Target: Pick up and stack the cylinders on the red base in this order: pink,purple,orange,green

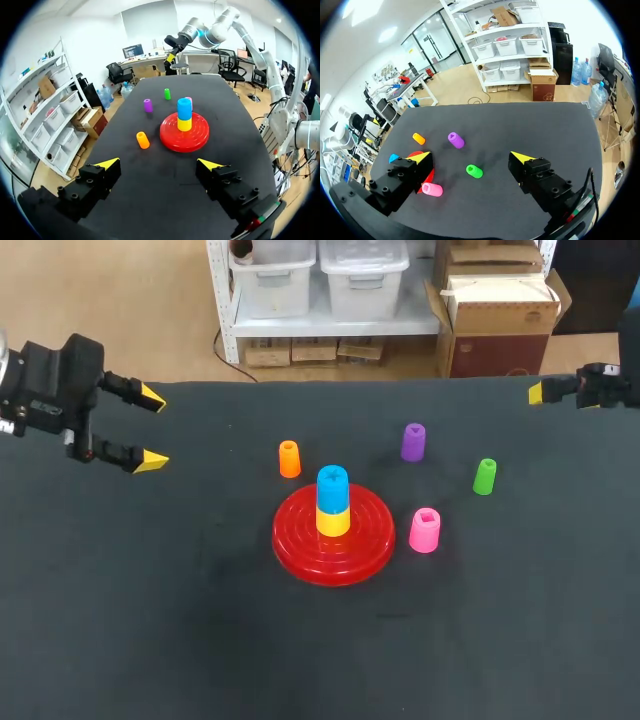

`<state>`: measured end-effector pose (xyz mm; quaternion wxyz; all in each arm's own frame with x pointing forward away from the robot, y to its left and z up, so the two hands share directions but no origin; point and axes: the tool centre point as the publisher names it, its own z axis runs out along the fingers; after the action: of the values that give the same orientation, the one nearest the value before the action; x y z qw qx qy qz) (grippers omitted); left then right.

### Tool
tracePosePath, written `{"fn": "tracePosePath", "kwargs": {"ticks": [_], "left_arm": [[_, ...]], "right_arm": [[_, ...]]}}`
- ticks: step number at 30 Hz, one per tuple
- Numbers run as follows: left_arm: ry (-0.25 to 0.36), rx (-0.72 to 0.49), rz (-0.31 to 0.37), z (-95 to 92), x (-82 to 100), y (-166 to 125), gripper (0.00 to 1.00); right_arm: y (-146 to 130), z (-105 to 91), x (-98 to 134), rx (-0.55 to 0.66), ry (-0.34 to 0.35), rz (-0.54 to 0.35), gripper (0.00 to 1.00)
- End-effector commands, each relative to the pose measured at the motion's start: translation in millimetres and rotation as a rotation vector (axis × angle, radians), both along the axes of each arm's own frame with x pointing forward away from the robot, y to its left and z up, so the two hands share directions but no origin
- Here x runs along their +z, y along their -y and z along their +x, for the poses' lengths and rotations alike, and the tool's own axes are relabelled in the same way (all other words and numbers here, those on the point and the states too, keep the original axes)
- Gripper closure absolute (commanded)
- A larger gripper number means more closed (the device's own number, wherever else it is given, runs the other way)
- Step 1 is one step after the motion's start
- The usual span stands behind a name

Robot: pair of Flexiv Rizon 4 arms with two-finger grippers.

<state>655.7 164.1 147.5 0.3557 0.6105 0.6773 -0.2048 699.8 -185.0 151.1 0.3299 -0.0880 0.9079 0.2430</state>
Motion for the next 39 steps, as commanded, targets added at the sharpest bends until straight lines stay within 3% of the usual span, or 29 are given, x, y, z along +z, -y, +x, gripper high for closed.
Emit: {"fn": "tracePosePath", "kwargs": {"ticks": [1,24,25,30,35,39], "left_arm": [[0.002,0.000,0.000,-0.2,-0.7,-0.5,0.00],[0.002,0.000,0.000,-0.2,-0.7,-0.5,0.00],[0.002,0.000,0.000,-0.2,-0.7,-0.5,0.00],[0.002,0.000,0.000,-0.2,-0.7,-0.5,0.00],[0.002,0.000,0.000,-0.2,-0.7,-0.5,0.00],[0.002,0.000,0.000,-0.2,-0.7,-0.5,0.00]], "right_arm": [[0.1,0.2,-0.6,0.001,0.001,0.001,0.00],[0.1,0.2,-0.6,0.001,0.001,0.001,0.00],[-7.3,3.1,0.0,0.047,0.006,-0.023,0.00],[-63.6,4.9,-0.3,0.340,-0.115,-0.195,0.00],[-115.5,-29.5,-8.9,0.539,-0.195,-0.357,0.00],[-134.6,-55.7,-24.7,0.638,-0.245,-0.497,0.00]]}}
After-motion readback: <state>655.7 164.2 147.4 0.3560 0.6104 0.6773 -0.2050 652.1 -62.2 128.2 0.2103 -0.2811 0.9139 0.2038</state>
